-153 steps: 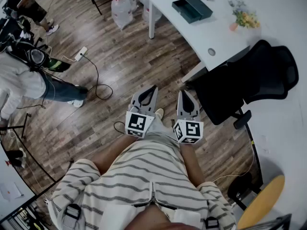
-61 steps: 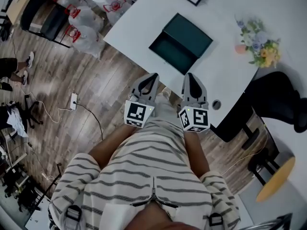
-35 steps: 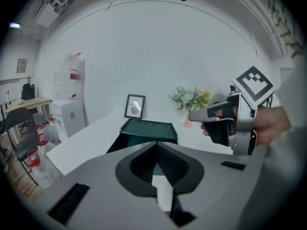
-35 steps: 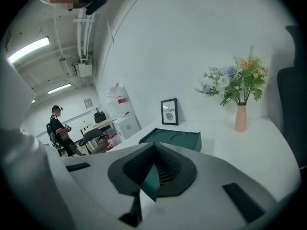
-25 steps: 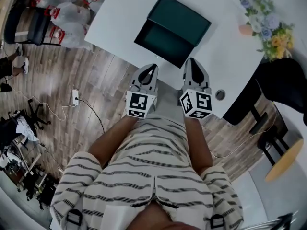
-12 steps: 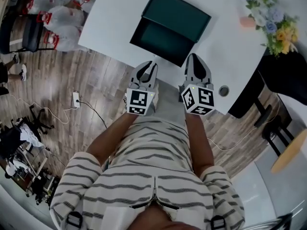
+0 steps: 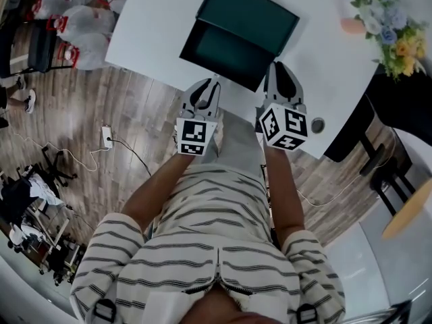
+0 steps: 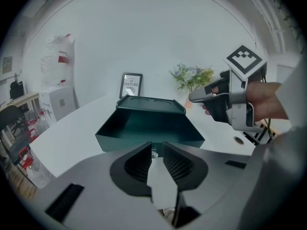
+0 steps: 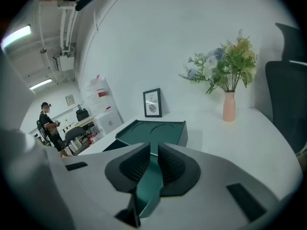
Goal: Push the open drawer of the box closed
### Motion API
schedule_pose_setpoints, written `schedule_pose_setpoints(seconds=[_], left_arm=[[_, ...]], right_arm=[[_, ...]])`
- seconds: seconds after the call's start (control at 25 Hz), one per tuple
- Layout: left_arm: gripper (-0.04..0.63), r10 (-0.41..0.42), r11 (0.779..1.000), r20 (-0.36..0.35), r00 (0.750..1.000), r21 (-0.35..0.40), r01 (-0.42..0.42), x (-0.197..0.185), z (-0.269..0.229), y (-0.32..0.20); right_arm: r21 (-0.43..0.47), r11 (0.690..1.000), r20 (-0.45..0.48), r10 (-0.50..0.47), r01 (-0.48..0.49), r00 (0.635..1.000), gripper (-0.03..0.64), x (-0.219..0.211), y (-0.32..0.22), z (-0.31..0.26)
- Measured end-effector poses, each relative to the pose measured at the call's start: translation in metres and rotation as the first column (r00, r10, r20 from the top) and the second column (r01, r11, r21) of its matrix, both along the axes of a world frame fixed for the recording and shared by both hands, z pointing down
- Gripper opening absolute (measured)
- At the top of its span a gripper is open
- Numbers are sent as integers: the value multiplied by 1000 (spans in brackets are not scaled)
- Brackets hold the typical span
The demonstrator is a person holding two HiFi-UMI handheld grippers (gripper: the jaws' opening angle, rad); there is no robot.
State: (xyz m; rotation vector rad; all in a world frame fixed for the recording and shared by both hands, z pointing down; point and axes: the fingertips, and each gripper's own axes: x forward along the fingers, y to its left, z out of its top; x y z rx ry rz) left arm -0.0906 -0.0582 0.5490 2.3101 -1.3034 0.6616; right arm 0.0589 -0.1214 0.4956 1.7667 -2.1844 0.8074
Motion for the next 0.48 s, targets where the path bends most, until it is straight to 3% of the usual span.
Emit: schedule_pose_setpoints(seconds=[0.48], left_arm=[[74, 0, 1000, 15, 1000, -7, 0, 2, 9, 1]], right_arm=[[-37, 998, -11, 47, -48, 999, 110, 22, -24, 21]])
